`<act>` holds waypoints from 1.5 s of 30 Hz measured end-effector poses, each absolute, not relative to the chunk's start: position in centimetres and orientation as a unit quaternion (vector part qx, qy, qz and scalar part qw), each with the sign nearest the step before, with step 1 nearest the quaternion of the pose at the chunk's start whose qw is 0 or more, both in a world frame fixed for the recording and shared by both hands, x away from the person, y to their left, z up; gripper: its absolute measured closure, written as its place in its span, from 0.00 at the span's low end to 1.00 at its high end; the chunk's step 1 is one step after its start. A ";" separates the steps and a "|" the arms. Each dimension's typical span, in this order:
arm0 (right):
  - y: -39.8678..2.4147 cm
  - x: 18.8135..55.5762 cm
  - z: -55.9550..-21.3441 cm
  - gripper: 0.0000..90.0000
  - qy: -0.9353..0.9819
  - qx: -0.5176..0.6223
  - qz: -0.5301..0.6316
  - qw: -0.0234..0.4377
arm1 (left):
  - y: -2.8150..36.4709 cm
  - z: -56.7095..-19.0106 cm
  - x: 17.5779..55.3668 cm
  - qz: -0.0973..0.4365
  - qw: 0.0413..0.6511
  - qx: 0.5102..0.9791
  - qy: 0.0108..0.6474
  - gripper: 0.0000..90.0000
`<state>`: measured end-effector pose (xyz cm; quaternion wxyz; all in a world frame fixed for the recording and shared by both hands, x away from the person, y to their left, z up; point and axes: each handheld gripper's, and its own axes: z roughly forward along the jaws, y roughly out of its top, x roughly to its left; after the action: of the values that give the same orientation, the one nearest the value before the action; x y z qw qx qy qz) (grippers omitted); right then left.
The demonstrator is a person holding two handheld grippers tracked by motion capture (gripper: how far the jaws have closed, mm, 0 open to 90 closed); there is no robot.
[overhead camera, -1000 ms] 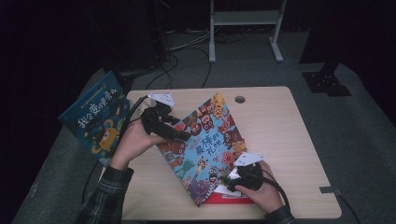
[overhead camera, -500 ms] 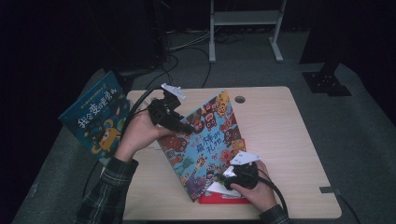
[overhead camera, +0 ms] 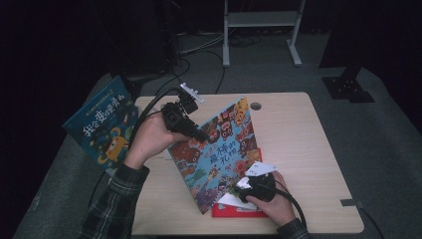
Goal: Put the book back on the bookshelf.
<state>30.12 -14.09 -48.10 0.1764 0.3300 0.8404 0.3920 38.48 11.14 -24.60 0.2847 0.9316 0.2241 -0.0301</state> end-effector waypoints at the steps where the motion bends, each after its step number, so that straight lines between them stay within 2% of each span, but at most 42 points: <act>1: -14.1 30.1 -48.1 0.16 0.839 0.333 0.394 0.173 | 11.2 -24.4 38.4 -0.030 0.285 0.932 0.224 0.82; 8: -14.5 30.2 -48.1 0.17 0.843 0.331 0.391 0.165 | 11.0 -23.4 37.9 -0.020 0.274 0.939 0.206 0.89; 16: -15.1 30.0 -48.3 0.17 0.838 0.335 0.400 0.161 | 10.4 -22.6 37.0 -0.003 0.268 0.943 0.196 0.90; 26: -15.2 30.1 -48.4 0.17 0.836 0.336 0.405 0.158 | 11.8 -20.7 36.2 0.020 0.257 0.944 0.205 0.90; 45: -15.3 30.2 -48.4 0.17 0.835 0.337 0.409 0.150 | 21.2 -18.9 34.1 0.042 0.229 0.929 0.288 0.89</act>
<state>30.20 -15.28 -48.44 0.1504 0.3370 0.8348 0.4087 34.07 21.17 -18.94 0.2290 0.9289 0.2879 0.0423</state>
